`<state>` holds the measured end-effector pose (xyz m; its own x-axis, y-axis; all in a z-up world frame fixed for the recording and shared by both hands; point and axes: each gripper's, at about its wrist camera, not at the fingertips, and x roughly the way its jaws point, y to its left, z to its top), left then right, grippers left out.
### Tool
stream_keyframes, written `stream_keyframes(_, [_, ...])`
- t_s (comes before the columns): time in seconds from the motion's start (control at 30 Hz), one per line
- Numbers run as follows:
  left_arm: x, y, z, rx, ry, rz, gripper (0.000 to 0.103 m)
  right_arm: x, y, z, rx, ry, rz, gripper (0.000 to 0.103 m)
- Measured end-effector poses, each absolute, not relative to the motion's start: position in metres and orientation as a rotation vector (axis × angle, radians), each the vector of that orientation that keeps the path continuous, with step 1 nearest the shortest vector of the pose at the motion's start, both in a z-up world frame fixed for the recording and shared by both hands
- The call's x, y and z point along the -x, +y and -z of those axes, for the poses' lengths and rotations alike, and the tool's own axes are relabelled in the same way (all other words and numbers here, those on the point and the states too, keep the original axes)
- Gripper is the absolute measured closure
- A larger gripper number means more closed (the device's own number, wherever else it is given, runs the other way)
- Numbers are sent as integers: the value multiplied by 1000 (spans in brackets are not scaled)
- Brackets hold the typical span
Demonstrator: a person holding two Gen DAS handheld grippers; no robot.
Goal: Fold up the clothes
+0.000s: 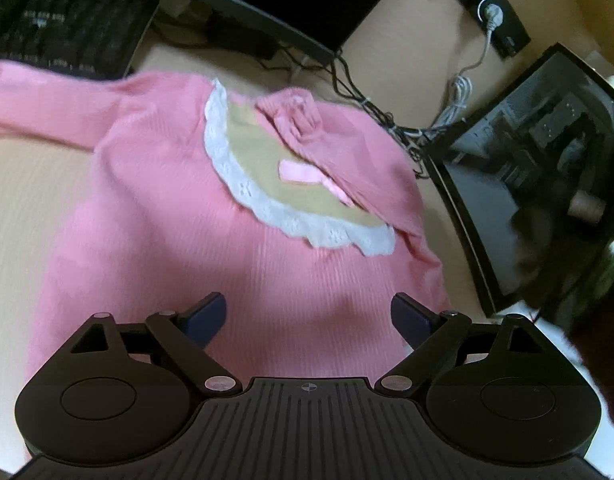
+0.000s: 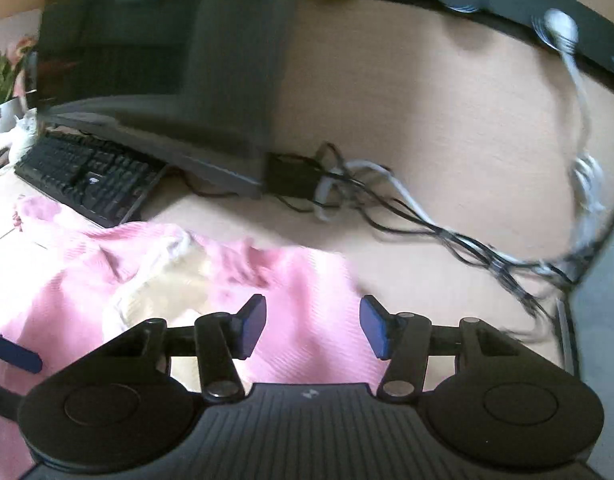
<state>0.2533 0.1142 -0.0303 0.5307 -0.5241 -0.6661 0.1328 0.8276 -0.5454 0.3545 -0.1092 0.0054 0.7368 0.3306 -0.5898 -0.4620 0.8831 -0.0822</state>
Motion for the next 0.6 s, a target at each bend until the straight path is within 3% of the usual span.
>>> stream_keyframes(0.17, [-257, 122, 39, 459, 991, 365, 10, -396, -63, 24, 135, 619, -423, 53])
stream_keyframes(0.2, [-256, 124, 42, 467, 997, 365, 10, -404, -58, 31, 125, 646, -430, 59])
stream_keyframes(0.23, [-255, 126, 44, 475, 1003, 365, 10, -413, -53, 38, 117, 676, -440, 77])
stream_keyframes(0.3, [-253, 129, 46, 482, 998, 376, 9, -415, -52, 43, 102, 715, -483, 98])
stream_keyframes(0.6, [-253, 137, 50, 553, 988, 403, 8, -385, -62, -47, -122, 601, -685, 99])
